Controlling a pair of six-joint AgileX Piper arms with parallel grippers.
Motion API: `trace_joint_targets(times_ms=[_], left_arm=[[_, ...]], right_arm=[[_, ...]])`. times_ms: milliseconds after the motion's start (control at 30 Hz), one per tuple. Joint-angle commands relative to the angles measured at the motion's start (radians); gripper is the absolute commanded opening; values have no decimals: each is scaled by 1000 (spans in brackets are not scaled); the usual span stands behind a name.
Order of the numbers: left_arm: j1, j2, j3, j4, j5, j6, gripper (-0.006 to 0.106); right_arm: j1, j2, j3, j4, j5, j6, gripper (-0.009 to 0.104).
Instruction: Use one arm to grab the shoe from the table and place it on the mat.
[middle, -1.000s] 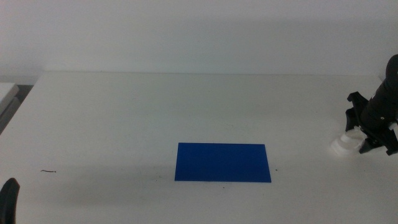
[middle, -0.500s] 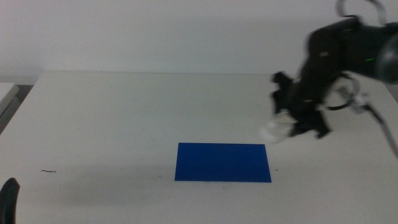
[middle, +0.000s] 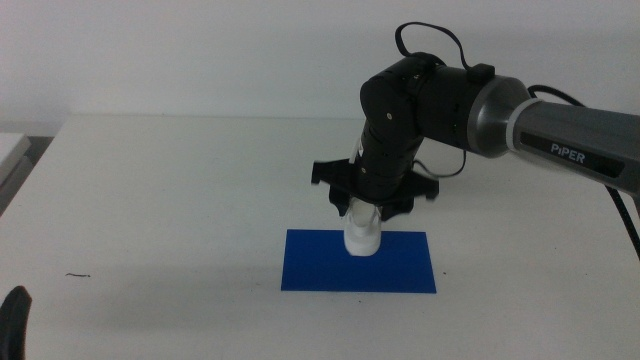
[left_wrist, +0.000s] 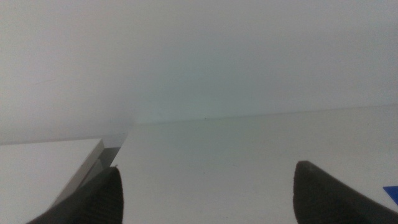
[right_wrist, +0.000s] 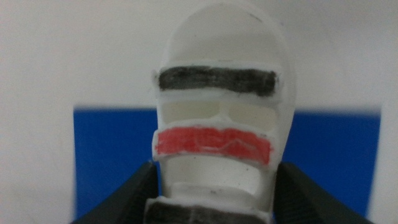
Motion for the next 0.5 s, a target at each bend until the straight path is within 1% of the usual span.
trace_joint_targets(times_ms=[0, 100, 200, 267, 300, 400, 433, 467], left_arm=[[0, 5, 0, -4, -12, -3, 94], [0, 5, 0, -4, -12, -3, 94], [0, 5, 0, -4, -12, -3, 94], [0, 5, 0, -4, -12, -3, 94], [0, 5, 0, -4, -12, -3, 94], [0, 5, 0, -4, -12, -3, 94], [0, 5, 0, -4, -12, -3, 94], [0, 5, 0, -4, -12, -3, 94]], right_arm=[[2, -5, -14, -15, -21, -376, -1], [2, -1, -14, -15, -23, -700, -1], [6, 1, -14, -21, -5, -923, -1], [12, 1, -14, -12, 3, -1119, -1], [15, 1, -12, 1, 8, -1306, -1], [21, 1, -12, 40, 71, -1716, -1], [23, 1, -12, 47, 91, -1797, -1], [23, 1, -8, 47, 92, -1833, -1]])
